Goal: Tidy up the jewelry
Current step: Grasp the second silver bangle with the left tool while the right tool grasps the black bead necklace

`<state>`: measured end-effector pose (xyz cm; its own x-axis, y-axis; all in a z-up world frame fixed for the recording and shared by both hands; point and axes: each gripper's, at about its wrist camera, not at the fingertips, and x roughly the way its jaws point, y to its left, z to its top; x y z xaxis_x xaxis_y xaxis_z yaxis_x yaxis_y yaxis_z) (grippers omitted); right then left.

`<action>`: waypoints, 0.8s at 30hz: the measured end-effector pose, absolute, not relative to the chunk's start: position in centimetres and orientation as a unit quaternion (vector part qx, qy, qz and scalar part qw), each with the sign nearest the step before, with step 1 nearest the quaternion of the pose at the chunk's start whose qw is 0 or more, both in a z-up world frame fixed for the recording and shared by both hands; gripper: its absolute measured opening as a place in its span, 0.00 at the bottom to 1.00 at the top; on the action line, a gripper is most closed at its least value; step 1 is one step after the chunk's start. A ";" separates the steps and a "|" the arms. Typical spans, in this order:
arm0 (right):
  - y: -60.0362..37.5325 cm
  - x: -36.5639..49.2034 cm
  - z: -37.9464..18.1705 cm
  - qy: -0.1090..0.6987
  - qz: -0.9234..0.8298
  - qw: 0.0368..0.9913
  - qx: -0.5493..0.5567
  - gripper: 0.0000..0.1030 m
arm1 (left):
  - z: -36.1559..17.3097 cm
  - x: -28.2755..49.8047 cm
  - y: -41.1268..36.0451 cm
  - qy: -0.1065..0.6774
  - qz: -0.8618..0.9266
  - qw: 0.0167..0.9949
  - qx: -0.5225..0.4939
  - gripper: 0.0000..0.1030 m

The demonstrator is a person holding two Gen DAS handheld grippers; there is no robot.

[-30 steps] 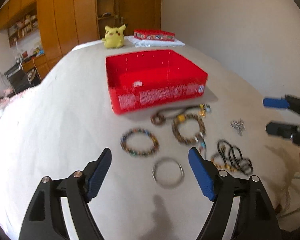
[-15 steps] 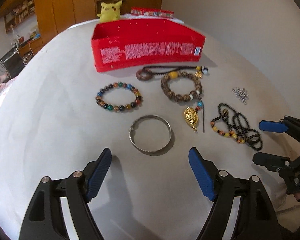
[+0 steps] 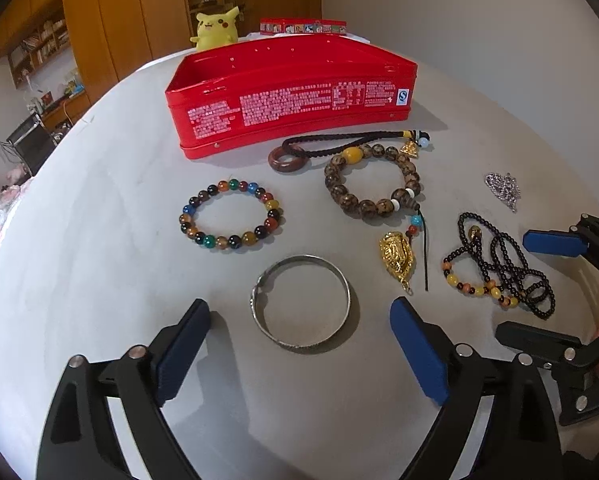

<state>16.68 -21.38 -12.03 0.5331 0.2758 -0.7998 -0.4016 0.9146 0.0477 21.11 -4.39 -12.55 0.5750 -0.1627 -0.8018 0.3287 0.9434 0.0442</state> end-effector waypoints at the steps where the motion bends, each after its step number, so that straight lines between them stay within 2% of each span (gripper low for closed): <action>1: -21.3 16.8 -12.0 0.442 0.194 0.873 -0.071 0.83 | -12.5 21.1 -4.4 0.439 -0.139 0.882 0.095 0.89; 7: -21.0 17.0 -12.0 0.441 0.194 0.873 -0.076 0.79 | -12.5 21.0 -4.4 0.438 -0.142 0.883 0.092 0.83; 11: -20.9 17.1 -12.0 0.440 0.194 0.874 -0.077 0.70 | -12.4 20.9 -4.7 0.436 -0.147 0.882 0.096 0.74; 13: -20.8 17.2 -11.9 0.440 0.195 0.873 -0.078 0.66 | -12.2 20.7 -4.8 0.436 -0.150 0.882 0.095 0.66; 15: -20.7 17.2 -11.9 0.439 0.197 0.873 -0.078 0.57 | -12.1 20.8 -4.7 0.436 -0.150 0.883 0.093 0.48; 16: -20.7 17.2 -11.9 0.439 0.198 0.873 -0.078 0.54 | -12.0 20.8 -4.7 0.437 -0.151 0.882 0.090 0.48; 17: -20.7 17.2 -11.8 0.439 0.201 0.872 -0.079 0.44 | -12.0 20.9 -4.5 0.439 -0.152 0.882 0.085 0.48; 18: -20.8 17.1 -11.7 0.440 0.205 0.871 -0.078 0.30 | -11.9 20.8 -4.5 0.439 -0.153 0.881 0.082 0.48; 20: -20.9 17.2 -11.6 0.444 0.210 0.868 -0.070 0.15 | -11.9 20.6 -4.4 0.438 -0.157 0.882 0.080 0.47; 21: -20.9 17.3 -11.6 0.446 0.212 0.867 -0.065 0.10 | -11.8 20.4 -4.4 0.438 -0.159 0.882 0.077 0.47; 24: -21.2 17.4 -11.6 0.447 0.215 0.867 -0.052 0.08 | -11.6 20.1 -4.3 0.438 -0.160 0.881 0.073 0.47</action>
<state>17.39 -21.15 -11.58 0.5085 0.3260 -0.7970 -0.4184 0.9025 0.1022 20.11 -4.32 -11.58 0.5645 -0.2184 -0.7960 0.3465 0.9380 -0.0117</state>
